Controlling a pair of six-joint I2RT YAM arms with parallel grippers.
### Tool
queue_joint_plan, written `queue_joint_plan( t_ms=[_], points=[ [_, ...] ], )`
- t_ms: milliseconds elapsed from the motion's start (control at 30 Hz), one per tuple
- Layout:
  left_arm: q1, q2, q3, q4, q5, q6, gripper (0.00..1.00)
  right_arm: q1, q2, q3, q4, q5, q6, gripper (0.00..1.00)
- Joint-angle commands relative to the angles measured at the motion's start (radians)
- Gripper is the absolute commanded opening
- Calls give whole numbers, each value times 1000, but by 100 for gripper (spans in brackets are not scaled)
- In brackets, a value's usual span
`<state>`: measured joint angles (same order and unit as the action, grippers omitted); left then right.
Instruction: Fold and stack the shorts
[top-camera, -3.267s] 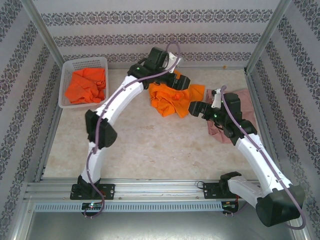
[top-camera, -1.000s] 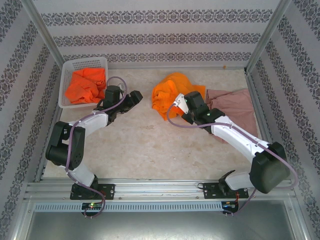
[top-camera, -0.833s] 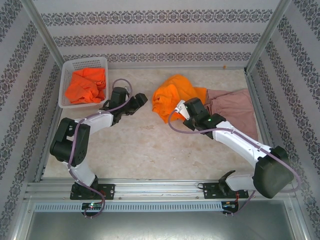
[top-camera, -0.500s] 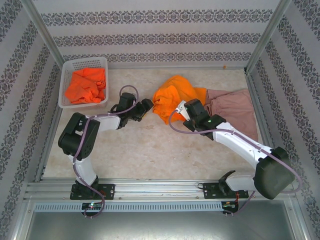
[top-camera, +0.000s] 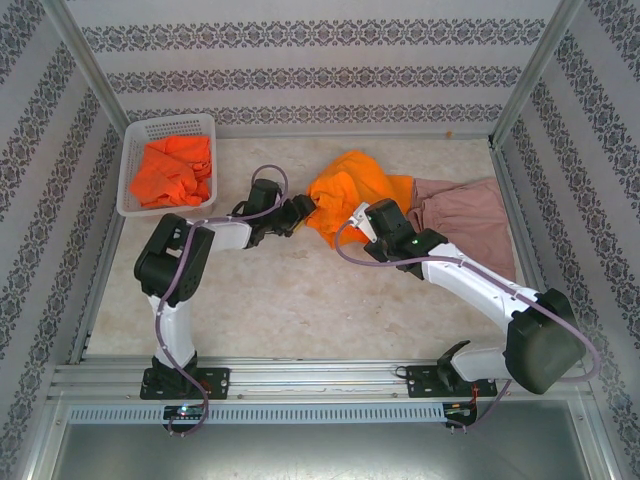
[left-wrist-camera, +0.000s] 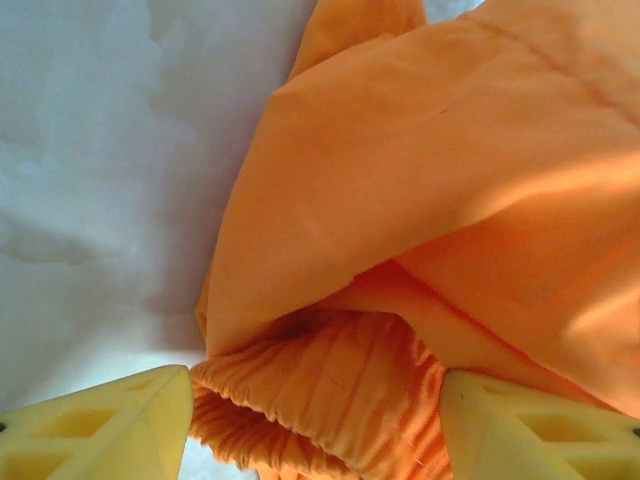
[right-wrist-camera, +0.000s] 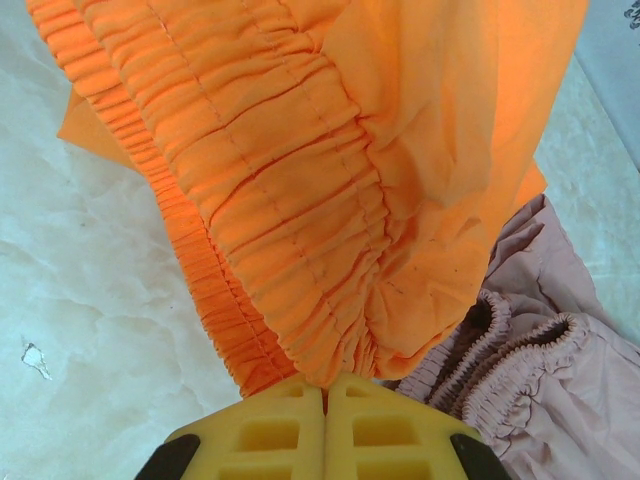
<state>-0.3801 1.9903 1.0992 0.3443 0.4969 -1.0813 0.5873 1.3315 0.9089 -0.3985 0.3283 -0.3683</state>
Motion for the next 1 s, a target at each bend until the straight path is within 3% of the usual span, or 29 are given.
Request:
queue_joint_plan(
  t_ms=[0, 67, 167, 367, 467, 633, 833, 967],
  points=[
    [-27, 45, 48, -24, 38, 33, 64, 12, 9, 17, 24, -2, 20, 0],
    [-36, 59, 79, -45, 37, 41, 61, 12, 14, 22, 23, -8, 25, 0],
    [-45, 72, 103, -51, 35, 35, 48, 13, 24, 26, 24, -21, 37, 0],
    [-43, 67, 101, -17, 15, 21, 1, 14, 35, 26, 27, -36, 59, 0],
    [-21, 33, 118, -45, -8, 55, 0, 14, 34, 28, 27, -47, 69, 0],
    [72, -85, 249, -285, -86, 215, 0, 18, 14, 41, 28, -117, 103, 0],
    [163, -193, 560, -617, -260, 464, 0, 64, 23, 110, 36, -264, 180, 0],
    [181, -196, 823, -776, -386, 611, 0, 161, 89, 225, 48, -353, 236, 0]
  ],
)
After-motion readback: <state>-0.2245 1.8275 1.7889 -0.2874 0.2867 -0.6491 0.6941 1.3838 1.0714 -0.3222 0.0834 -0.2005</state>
